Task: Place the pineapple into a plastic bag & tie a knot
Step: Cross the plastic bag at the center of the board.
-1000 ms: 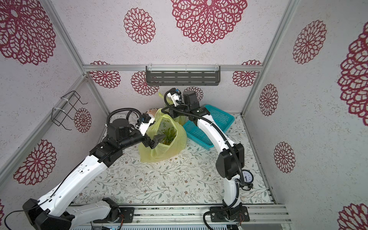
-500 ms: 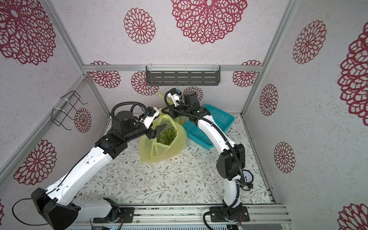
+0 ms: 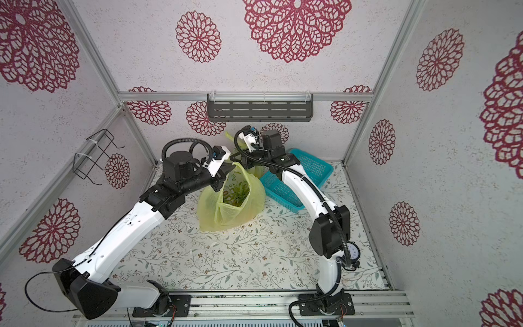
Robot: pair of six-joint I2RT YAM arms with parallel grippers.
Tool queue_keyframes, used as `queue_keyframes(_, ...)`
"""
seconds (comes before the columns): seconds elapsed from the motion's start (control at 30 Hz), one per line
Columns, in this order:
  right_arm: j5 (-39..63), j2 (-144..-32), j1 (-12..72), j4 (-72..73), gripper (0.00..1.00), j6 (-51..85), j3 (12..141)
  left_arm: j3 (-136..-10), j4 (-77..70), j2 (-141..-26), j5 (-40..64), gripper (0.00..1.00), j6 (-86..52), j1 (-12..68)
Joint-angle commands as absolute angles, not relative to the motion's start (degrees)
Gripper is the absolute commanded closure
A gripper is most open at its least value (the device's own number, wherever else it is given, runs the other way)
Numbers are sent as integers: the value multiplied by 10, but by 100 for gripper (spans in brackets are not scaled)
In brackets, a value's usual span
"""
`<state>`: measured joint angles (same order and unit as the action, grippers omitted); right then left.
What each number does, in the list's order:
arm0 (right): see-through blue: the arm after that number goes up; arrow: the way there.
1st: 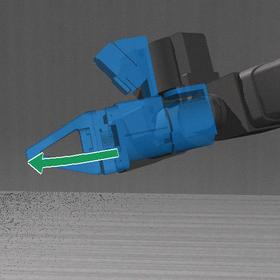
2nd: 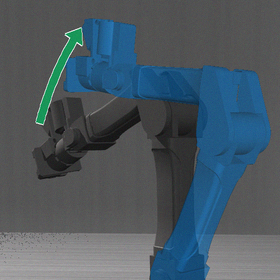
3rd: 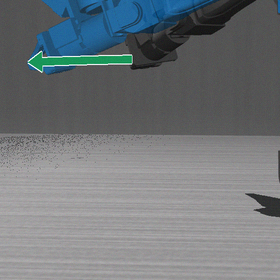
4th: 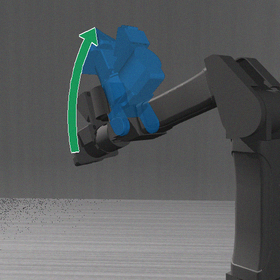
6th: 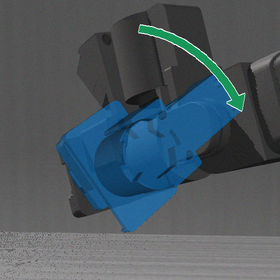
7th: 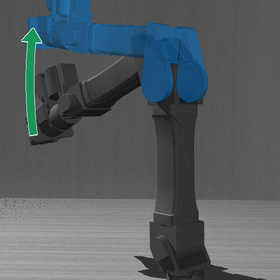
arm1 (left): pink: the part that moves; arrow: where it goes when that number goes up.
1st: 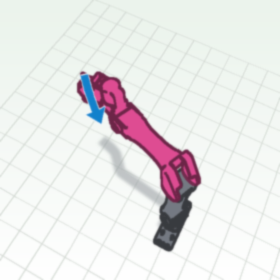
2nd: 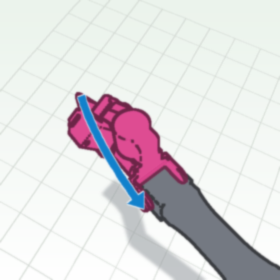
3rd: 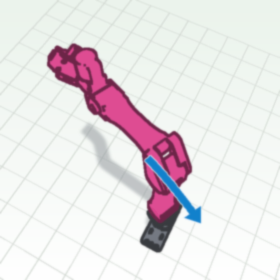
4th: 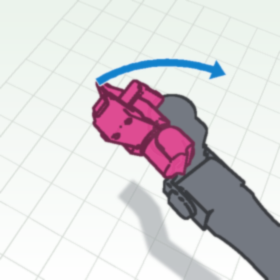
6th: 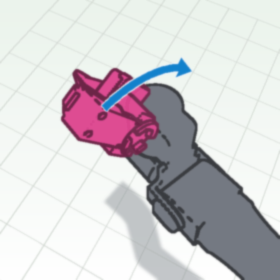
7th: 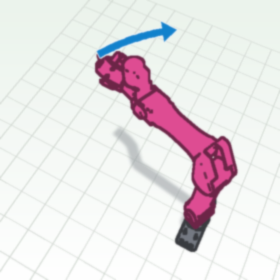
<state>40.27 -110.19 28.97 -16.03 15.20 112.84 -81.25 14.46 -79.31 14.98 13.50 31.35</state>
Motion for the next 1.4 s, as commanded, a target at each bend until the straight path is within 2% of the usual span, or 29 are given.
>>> queue_keyframes(0.0, 389, -1056, 283, -136, 100, 166, 1129, -798, 127, -781, 142, 100, 119, 311)
queue_keyframes(0.33, 414, -1004, 272, -94, 100, 215, 1064, -672, 71, -722, 110, 100, -44, 288)
queue_keyframes(0.57, 424, -930, 288, -87, 100, 197, 983, -660, 67, -722, 101, 100, -84, 276)
queue_keyframes(0.9, 356, -838, 347, -96, 100, 115, 851, -637, 30, -712, 130, 100, -103, 266)
queue_keyframes(1.13, 312, -848, 388, -40, 100, 87, 768, -621, 17, -703, 139, 100, -114, 263)
queue_keyframes(1.37, 259, -882, 394, -15, 100, 85, 767, -608, 21, -690, 135, 100, -118, 260)
